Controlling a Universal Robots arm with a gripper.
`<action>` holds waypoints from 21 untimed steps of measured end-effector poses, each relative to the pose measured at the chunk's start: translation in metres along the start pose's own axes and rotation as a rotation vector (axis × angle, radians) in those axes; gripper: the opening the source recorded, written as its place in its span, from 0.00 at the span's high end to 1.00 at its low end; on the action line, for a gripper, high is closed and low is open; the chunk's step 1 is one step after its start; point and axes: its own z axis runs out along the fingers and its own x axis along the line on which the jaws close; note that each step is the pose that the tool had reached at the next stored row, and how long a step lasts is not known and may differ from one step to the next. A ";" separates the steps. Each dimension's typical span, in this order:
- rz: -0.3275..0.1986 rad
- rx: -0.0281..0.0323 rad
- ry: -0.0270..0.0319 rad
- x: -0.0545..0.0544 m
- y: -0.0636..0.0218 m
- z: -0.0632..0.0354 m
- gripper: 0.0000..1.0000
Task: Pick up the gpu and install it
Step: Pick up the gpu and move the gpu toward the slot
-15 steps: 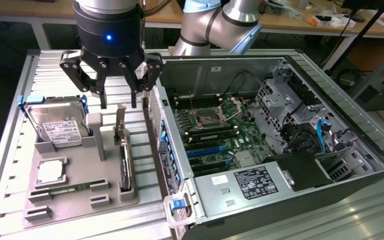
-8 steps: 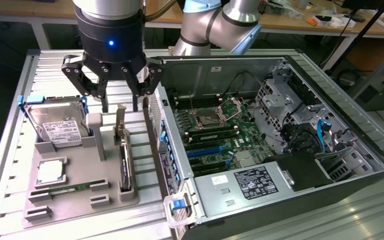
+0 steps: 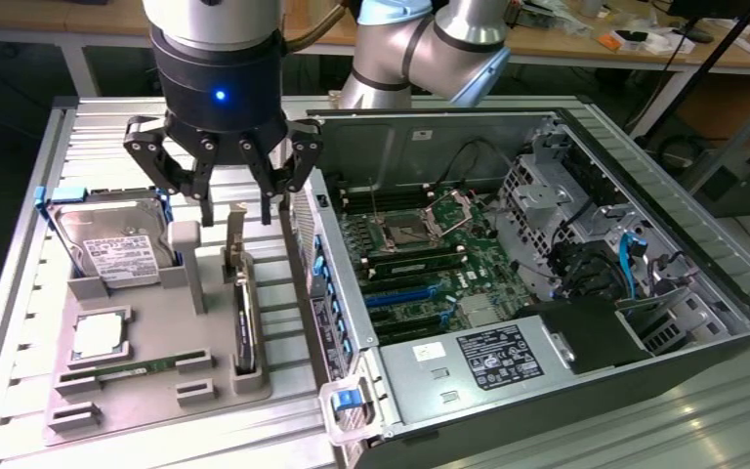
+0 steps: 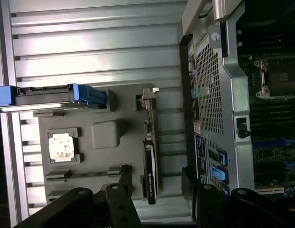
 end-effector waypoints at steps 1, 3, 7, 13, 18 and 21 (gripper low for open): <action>0.000 0.0000 0.0000 0.000 -0.0002 0.0004 0.46; 0.000 0.0000 0.0000 0.000 -0.0006 0.0012 0.46; 0.000 0.0000 0.0000 -0.001 -0.0013 0.0030 0.46; 0.000 -0.0001 -0.0001 -0.001 -0.0024 0.0061 0.46; 0.000 -0.0001 0.0000 -0.002 -0.0030 0.0084 0.46; 0.000 -0.0001 -0.0001 -0.002 -0.0033 0.0096 0.46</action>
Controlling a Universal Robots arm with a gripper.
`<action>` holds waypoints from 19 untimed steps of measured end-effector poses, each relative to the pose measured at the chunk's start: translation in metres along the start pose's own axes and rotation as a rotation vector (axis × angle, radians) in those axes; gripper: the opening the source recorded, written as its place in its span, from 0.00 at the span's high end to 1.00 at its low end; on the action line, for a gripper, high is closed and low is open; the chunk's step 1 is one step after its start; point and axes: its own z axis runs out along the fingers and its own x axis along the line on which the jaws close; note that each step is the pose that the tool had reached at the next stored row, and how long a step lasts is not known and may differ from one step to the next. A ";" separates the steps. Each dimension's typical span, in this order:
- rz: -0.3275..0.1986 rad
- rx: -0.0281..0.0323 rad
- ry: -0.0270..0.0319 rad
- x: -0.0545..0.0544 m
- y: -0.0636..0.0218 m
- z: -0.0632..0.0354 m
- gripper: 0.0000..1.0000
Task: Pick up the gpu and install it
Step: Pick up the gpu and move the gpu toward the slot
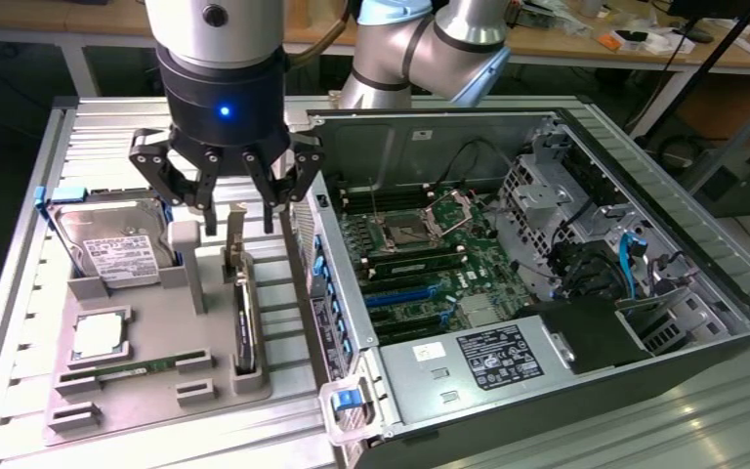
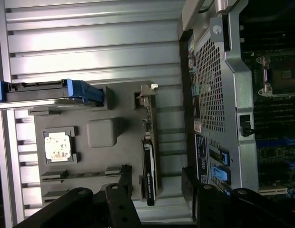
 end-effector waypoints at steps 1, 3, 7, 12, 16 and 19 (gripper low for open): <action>0.000 0.0000 0.0000 0.000 -0.0001 0.0004 0.46; 0.000 0.0001 0.0001 0.000 -0.0003 0.0011 0.46; 0.000 0.0000 0.0000 -0.001 -0.0008 0.0032 0.46; 0.000 0.0000 0.0000 -0.001 -0.0011 0.0046 0.46; 0.000 0.0000 0.0000 -0.001 -0.0013 0.0059 0.46; 0.000 0.0000 0.0000 -0.002 -0.0015 0.0069 0.46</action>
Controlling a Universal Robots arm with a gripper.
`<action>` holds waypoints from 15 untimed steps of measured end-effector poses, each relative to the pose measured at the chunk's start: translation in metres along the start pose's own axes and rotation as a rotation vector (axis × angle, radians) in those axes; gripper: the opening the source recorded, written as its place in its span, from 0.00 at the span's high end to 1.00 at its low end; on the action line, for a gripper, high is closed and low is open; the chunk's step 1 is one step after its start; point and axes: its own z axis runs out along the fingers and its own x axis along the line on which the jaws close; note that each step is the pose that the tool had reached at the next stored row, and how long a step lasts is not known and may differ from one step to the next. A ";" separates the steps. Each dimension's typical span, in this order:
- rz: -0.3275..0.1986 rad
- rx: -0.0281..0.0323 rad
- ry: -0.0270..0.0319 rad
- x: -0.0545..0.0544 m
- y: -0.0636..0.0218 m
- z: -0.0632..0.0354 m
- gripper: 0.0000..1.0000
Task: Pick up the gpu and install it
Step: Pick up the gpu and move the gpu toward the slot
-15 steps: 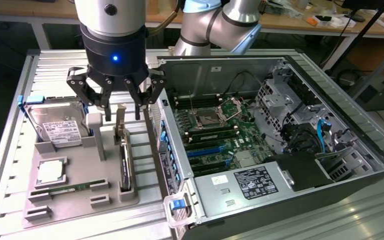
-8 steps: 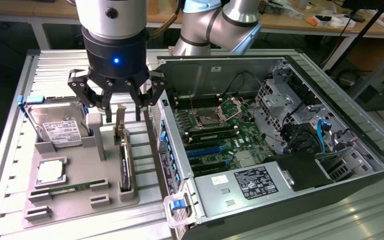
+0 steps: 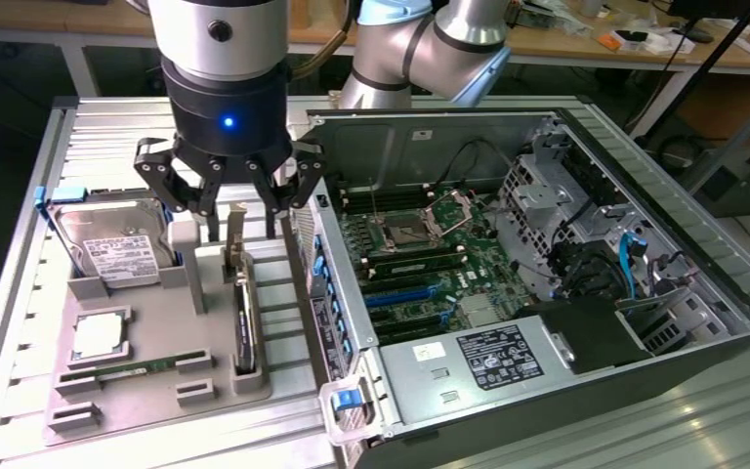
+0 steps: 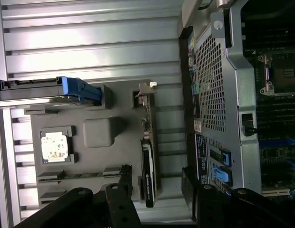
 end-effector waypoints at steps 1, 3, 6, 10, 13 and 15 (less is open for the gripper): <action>0.000 0.0000 0.0000 0.000 -0.0001 0.0003 0.46; 0.000 0.0000 0.0000 0.000 -0.0001 0.0008 0.46; 0.000 0.0000 0.0001 0.000 -0.0002 0.0018 0.46; 0.000 0.0000 0.0000 0.000 -0.0004 0.0032 0.46; 0.000 -0.0001 -0.0001 -0.001 -0.0005 0.0045 0.46; 0.000 -0.0001 0.0000 -0.001 -0.0007 0.0056 0.46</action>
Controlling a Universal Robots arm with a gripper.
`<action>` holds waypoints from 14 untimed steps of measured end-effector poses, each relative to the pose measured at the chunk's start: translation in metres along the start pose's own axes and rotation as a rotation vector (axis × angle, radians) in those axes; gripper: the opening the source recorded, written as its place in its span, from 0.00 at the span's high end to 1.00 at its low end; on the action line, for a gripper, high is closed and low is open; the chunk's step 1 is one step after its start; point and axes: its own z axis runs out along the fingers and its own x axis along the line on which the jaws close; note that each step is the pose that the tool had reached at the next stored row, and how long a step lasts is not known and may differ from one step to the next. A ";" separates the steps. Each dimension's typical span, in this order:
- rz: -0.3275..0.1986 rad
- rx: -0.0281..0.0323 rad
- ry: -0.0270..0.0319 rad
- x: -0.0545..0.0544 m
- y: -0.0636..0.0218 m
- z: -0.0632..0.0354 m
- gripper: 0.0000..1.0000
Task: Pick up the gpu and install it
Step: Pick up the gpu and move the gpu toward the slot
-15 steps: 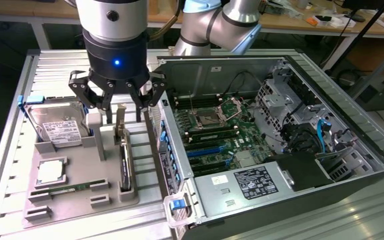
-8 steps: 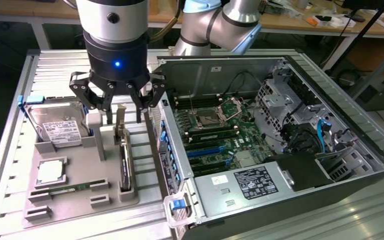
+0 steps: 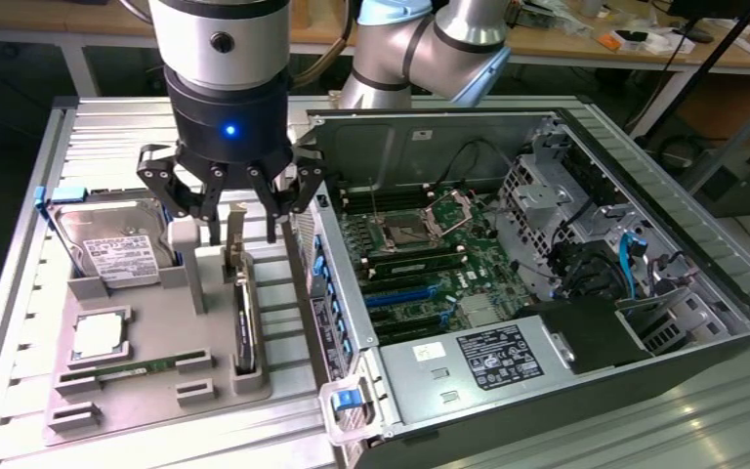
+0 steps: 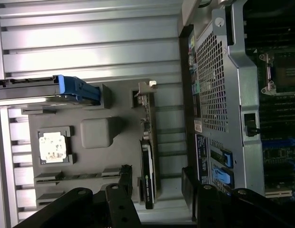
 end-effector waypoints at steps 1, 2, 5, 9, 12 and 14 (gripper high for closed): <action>0.000 -0.0001 -0.0001 0.000 -0.0001 0.0007 0.46; 0.000 0.0001 0.0000 0.000 -0.0001 0.0012 0.46; 0.000 0.0000 0.0000 0.000 -0.0002 0.0030 0.46; 0.000 0.0000 0.0000 0.000 -0.0003 0.0051 0.46; 0.000 0.0001 0.0001 0.000 -0.0004 0.0065 0.46; 0.000 0.0000 0.0000 0.000 -0.0004 0.0076 0.46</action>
